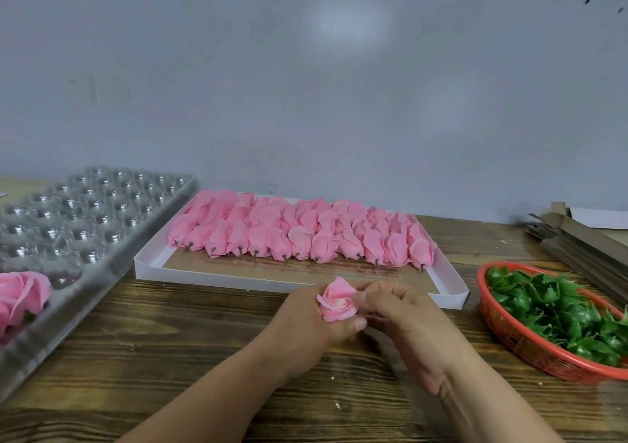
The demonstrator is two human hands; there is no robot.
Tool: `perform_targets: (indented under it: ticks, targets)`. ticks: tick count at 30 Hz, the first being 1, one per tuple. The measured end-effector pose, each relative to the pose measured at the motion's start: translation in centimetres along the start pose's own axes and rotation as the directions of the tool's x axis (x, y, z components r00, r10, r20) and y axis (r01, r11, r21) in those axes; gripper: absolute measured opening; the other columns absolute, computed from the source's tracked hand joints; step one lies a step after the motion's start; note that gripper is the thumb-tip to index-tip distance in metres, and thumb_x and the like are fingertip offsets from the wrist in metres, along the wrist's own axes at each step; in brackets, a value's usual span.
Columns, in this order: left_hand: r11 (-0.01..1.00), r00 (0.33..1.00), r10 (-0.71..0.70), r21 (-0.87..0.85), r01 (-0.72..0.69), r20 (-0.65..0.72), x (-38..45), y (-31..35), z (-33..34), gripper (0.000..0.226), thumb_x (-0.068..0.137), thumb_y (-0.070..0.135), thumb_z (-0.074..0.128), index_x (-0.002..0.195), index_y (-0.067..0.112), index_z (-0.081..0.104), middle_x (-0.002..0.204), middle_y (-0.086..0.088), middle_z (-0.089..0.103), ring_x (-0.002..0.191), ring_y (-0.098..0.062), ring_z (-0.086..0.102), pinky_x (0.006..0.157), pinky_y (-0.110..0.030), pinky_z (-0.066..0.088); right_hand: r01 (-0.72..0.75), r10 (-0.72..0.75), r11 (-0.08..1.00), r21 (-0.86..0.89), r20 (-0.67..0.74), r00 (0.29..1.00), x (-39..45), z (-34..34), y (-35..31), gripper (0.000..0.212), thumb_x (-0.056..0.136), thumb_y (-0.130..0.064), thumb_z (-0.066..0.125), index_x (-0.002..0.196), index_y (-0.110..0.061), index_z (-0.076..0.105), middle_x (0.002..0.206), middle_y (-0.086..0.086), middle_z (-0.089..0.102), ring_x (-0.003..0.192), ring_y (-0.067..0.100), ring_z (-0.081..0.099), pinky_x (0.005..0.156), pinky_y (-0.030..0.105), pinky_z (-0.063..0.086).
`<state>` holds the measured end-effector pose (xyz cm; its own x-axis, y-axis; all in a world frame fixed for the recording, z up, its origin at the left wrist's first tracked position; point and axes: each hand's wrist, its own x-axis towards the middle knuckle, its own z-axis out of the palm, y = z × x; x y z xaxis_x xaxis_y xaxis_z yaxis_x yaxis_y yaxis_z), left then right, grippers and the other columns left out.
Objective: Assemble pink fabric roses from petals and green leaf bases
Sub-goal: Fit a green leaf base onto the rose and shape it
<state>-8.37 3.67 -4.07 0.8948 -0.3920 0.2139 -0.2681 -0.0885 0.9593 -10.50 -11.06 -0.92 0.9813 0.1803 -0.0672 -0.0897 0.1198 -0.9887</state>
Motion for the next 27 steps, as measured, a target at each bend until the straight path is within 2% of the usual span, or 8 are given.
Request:
perform_targets:
  ticks: [3, 10, 13, 15, 18, 20, 23, 27]
  targets:
    - [0.999, 0.999, -0.025, -0.026, 0.025, -0.023, 0.1, 0.0, 0.1, 0.013, 0.081, 0.008, 0.073, 0.087, 0.02, 0.069, 0.071, 0.014, 0.068, 0.072, 0.003, 0.061, 0.067, -0.012, 0.046, 0.007, -0.009, 0.998, 0.058, 0.023, 1.0, 0.0, 0.2, 0.2, 0.009, 0.067, -0.007, 0.063, 0.062, 0.0, 0.061, 0.072, 0.016, 0.065, 0.069, 0.022, 0.06, 0.067, 0.029, 0.05]
    - [0.996, 0.997, -0.058, -0.062, 0.061, 0.06, 0.1, 0.1, 0.1, 0.024, 0.078, 0.004, 0.075, 0.098, 0.016, 0.069, 0.087, 0.006, 0.073, 0.085, -0.004, 0.066, 0.077, -0.016, 0.048, -0.007, 0.009, 0.998, 0.066, -0.026, 1.0, 0.1, 0.3, 0.2, 0.031, 0.081, 0.007, 0.051, 0.057, -0.007, 0.065, 0.071, 0.014, 0.067, 0.065, 0.018, 0.062, 0.059, 0.025, 0.05]
    - [0.994, 0.993, -0.093, -0.051, 0.097, 0.078, 0.2, 0.1, 0.0, 0.031, 0.079, 0.006, 0.069, 0.107, 0.017, 0.066, 0.093, 0.0, 0.071, 0.089, -0.012, 0.065, 0.084, -0.025, 0.049, 0.203, -0.24, 0.961, -0.19, -0.2, 0.95, 0.2, 0.2, 0.2, 0.026, 0.078, -0.002, 0.063, 0.056, -0.015, 0.061, 0.095, 0.002, 0.069, 0.093, 0.019, 0.063, 0.083, 0.038, 0.047]
    - [0.992, 0.988, -0.11, -0.056, 0.116, 0.108, 0.2, 0.2, 0.2, 0.029, 0.077, 0.01, 0.062, 0.105, 0.018, 0.064, 0.092, -0.001, 0.069, 0.088, -0.016, 0.063, 0.083, -0.031, 0.049, 0.328, -0.417, 0.859, -0.393, -0.163, 0.894, -0.4, 0.4, -0.3, 0.013, 0.071, -0.016, 0.071, 0.063, -0.018, 0.061, 0.107, -0.012, 0.064, 0.109, 0.003, 0.056, 0.091, 0.029, 0.042]
    - [0.992, 0.982, -0.059, -0.099, 0.078, 0.178, 0.0, 0.6, 0.3, 0.012, 0.082, 0.013, 0.058, 0.09, 0.021, 0.06, 0.071, 0.015, 0.061, 0.066, 0.001, 0.053, 0.064, -0.016, 0.043, 0.395, -0.459, 0.739, -0.546, 0.02, 0.888, -1.0, 0.9, -0.3, 0.013, 0.064, -0.022, 0.075, 0.072, -0.027, 0.066, 0.117, -0.023, 0.056, 0.115, -0.013, 0.045, 0.092, 0.005, 0.033]
    - [0.994, 0.98, -0.044, -0.09, 0.063, 0.193, 0.0, 0.5, 0.4, 0.014, 0.082, 0.013, 0.055, 0.095, 0.017, 0.059, 0.065, 0.018, 0.058, 0.059, 0.004, 0.048, 0.057, -0.012, 0.038, 0.397, -0.46, 0.699, -0.594, 0.052, 0.887, -0.9, 0.9, 0.0, 0.019, 0.065, -0.016, 0.081, 0.077, -0.022, 0.067, 0.122, -0.022, 0.052, 0.114, -0.017, 0.043, 0.088, -0.001, 0.03]
    - [0.995, 0.98, -0.034, -0.083, 0.051, 0.196, 0.1, 0.0, 0.4, 0.019, 0.091, 0.013, 0.056, 0.109, 0.01, 0.056, 0.072, 0.017, 0.058, 0.062, 0.005, 0.05, 0.059, -0.011, 0.038, 0.4, -0.499, 0.642, -0.654, 0.04, 0.866, -0.6, 1.0, 0.3, 0.013, 0.07, -0.009, 0.078, 0.076, -0.016, 0.069, 0.121, -0.022, 0.051, 0.113, -0.015, 0.043, 0.09, 0.003, 0.031]
    - [0.996, 0.977, -0.026, -0.083, 0.044, 0.21, 0.0, 0.1, 0.5, 0.009, 0.095, 0.012, 0.051, 0.1, 0.019, 0.055, 0.068, 0.021, 0.06, 0.06, 0.01, 0.052, 0.056, -0.006, 0.04, 0.455, -0.597, 0.526, -0.719, 0.069, 0.799, -0.5, 1.2, 0.5, 0.008, 0.078, -0.007, 0.072, 0.072, -0.011, 0.069, 0.117, -0.023, 0.053, 0.112, -0.004, 0.05, 0.092, 0.018, 0.039]
